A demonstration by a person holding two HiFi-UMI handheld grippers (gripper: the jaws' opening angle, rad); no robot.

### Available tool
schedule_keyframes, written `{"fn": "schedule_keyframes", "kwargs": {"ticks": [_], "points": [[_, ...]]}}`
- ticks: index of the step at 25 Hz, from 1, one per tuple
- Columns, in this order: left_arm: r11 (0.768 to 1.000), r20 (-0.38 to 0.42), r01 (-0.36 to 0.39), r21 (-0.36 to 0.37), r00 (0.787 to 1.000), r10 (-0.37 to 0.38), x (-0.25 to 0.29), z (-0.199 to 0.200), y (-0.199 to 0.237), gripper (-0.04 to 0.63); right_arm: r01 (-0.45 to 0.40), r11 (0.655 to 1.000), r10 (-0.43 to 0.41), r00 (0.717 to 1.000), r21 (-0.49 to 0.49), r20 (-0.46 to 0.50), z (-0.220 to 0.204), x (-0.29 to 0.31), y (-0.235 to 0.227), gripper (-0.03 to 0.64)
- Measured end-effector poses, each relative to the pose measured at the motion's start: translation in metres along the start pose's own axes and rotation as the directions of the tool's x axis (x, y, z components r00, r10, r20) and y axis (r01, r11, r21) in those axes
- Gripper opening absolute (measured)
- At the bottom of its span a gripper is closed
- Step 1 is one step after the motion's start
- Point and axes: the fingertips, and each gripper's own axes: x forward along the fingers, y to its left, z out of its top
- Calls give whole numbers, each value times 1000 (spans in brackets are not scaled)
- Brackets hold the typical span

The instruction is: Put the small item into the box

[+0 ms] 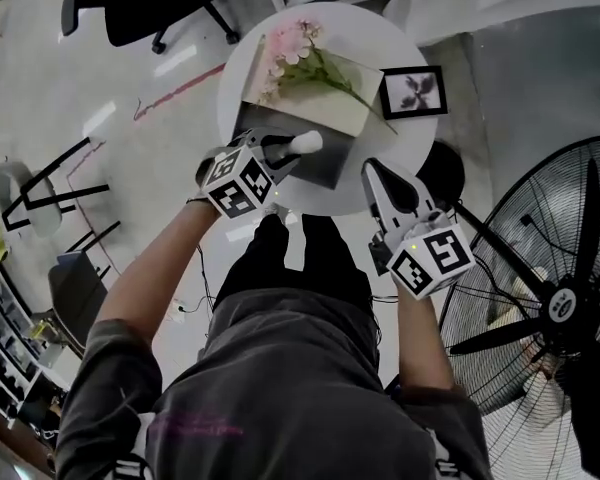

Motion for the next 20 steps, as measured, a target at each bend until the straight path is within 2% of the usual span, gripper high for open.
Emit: {"fn": "schedule_keyframes", "kwargs": {"ticks": [4,9,15,20], "points": [[1000,-98,14,24,995,-12,17,-11,2,137,9,1000,-9,1000,19,-13,-5,1,-8,21],[997,-228,31,69,974,-15,37,-24,4,137,14,999,-13,1000,34,-21,-13,-1,-19,21],[996,-328,39,79,945,-11,51,-33,7,137,24,998,-22,999,51,-27,-20,-4,-29,21],[996,-369,27,85,929,6,57,-39,8,138,26,998,-24,999,57,-34,-22,-4,-31,21]]}}
